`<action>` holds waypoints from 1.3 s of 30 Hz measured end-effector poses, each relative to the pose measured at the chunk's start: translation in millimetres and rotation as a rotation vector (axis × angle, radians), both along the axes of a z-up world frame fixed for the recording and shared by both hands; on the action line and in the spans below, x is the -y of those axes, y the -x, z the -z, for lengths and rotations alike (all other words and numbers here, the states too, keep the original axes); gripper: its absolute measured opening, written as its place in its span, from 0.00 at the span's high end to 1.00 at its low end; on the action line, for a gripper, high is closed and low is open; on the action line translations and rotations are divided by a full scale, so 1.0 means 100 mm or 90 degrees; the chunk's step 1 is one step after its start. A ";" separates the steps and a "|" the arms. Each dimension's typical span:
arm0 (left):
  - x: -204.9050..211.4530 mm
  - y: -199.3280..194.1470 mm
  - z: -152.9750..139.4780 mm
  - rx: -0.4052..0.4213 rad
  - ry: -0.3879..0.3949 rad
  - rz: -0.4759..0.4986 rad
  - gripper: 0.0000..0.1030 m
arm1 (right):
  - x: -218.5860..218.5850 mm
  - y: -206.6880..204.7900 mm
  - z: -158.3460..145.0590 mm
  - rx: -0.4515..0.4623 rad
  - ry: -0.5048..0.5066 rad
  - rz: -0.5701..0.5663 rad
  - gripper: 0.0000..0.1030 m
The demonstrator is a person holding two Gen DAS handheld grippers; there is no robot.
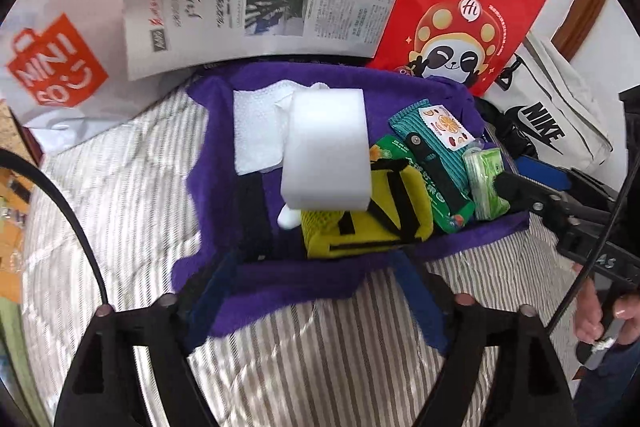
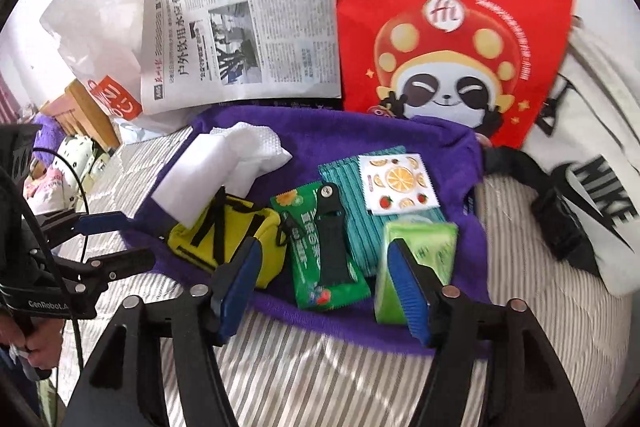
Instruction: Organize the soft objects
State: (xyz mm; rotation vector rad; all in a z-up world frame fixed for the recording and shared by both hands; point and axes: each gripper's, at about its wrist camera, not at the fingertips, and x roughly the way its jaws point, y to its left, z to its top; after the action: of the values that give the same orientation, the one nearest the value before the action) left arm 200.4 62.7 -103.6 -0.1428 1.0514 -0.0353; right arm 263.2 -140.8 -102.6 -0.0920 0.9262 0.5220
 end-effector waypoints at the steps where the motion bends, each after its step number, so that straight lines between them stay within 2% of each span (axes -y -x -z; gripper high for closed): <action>1: 0.02 0.05 -0.04 0.007 -0.011 -0.004 0.16 | 0.03 0.04 -0.03 -0.001 -0.002 0.006 0.34; 3: 0.06 0.17 -0.13 0.019 -0.028 -0.010 0.13 | 0.11 0.13 -0.11 -0.006 -0.003 0.027 0.33; 6: 0.12 0.34 -0.25 0.032 -0.035 -0.016 0.08 | 0.24 0.30 -0.24 -0.015 -0.013 0.048 0.16; 9: 0.21 0.50 -0.36 0.039 -0.046 -0.021 0.05 | 0.34 0.48 -0.33 -0.012 0.010 0.078 0.15; 12: 0.29 0.66 -0.44 0.035 -0.056 -0.028 0.05 | 0.40 0.70 -0.41 -0.006 0.015 0.083 0.04; 13: 0.32 0.70 -0.46 0.035 -0.058 -0.030 0.05 | 0.43 0.76 -0.43 -0.005 0.014 0.087 0.03; 21: 0.51 1.11 -0.68 0.052 -0.052 -0.050 0.05 | 0.63 1.27 -0.58 -0.001 -0.007 0.130 0.00; 31: 0.69 1.51 -0.91 0.086 -0.076 -0.063 0.05 | 0.73 1.70 -0.77 0.014 0.007 0.161 0.00; 36: 0.72 1.60 -0.93 0.086 -0.087 -0.068 0.05 | 0.78 1.86 -0.84 0.036 0.037 0.160 0.00; 39: 0.72 1.63 -0.95 0.091 -0.085 -0.070 0.05 | 0.83 1.90 -0.86 0.033 0.031 0.171 0.00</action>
State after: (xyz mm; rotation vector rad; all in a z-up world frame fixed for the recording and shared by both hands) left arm 37.8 -9.3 -8.6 -0.0754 0.8996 0.1229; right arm 73.0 -223.8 -17.0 -0.0242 0.8842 0.2470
